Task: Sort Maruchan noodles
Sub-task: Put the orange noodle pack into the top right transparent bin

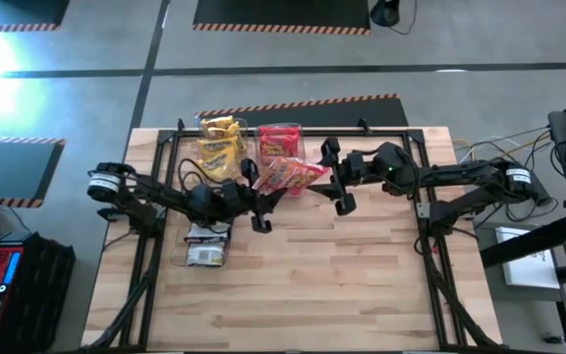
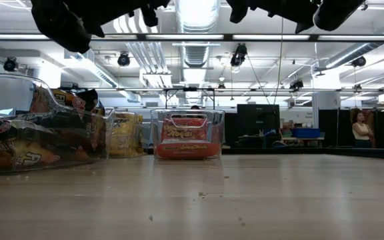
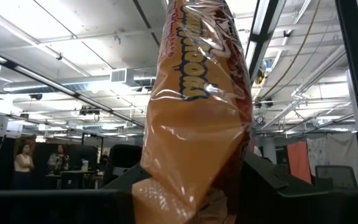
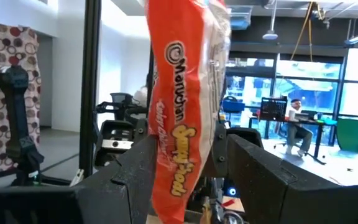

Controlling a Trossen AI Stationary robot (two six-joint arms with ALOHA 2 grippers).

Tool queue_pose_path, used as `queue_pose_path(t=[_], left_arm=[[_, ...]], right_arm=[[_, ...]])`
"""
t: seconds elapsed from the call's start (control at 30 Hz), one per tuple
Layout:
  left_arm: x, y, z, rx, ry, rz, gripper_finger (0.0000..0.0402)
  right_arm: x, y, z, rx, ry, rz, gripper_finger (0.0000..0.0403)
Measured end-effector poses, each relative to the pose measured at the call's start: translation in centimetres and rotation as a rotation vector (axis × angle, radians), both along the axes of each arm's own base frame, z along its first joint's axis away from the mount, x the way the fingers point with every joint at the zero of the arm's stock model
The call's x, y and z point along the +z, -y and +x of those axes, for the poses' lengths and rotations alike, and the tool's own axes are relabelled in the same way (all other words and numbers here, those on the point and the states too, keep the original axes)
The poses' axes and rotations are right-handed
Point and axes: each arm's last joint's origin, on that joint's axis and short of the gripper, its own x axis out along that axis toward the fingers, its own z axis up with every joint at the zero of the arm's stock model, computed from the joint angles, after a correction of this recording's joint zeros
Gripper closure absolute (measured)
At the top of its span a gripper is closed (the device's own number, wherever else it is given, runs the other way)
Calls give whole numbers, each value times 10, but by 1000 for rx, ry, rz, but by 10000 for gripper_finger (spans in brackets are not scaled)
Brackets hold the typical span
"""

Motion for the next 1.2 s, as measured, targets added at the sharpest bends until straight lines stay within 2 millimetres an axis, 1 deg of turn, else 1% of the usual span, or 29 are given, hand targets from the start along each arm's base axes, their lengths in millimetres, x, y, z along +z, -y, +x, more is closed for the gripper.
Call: queue_pose_path(t=[0.17, 0.23, 0.3, 0.37, 0.47, 0.57, 0.67, 0.97, 1.2], left_arm=[[0, 0, 2, -6, -4, -7, 283], [1, 0, 2, 2, -2, 4, 283], [4, 1, 1, 16, 7, 25, 283], [8, 1, -1, 33, 16, 47, 283], [12, 1, -4, 38, 34, 49, 283], [10, 0, -2, 38, 7, 51, 283], [9, 1, -1, 38, 5, 51, 283], [9, 0, -1, 40, 3, 51, 283], [9, -2, -1, 45, 2, 51, 283]], right_arm=[[-1, 0, 0, 9, -11, 3, 217], [-2, 0, 1, 9, -23, 5, 210], [2, 1, -1, 3, -35, 4, 198], [10, 1, -3, -3, -63, 0, 184], [21, 1, -5, -5, -140, 10, 163], [23, 2, -2, -5, -209, 24, 144], [26, 3, 1, -20, -222, -5, 132], [27, 3, 2, -21, -209, -16, 126], [31, -6, 3, 36, -171, -21, 126]])
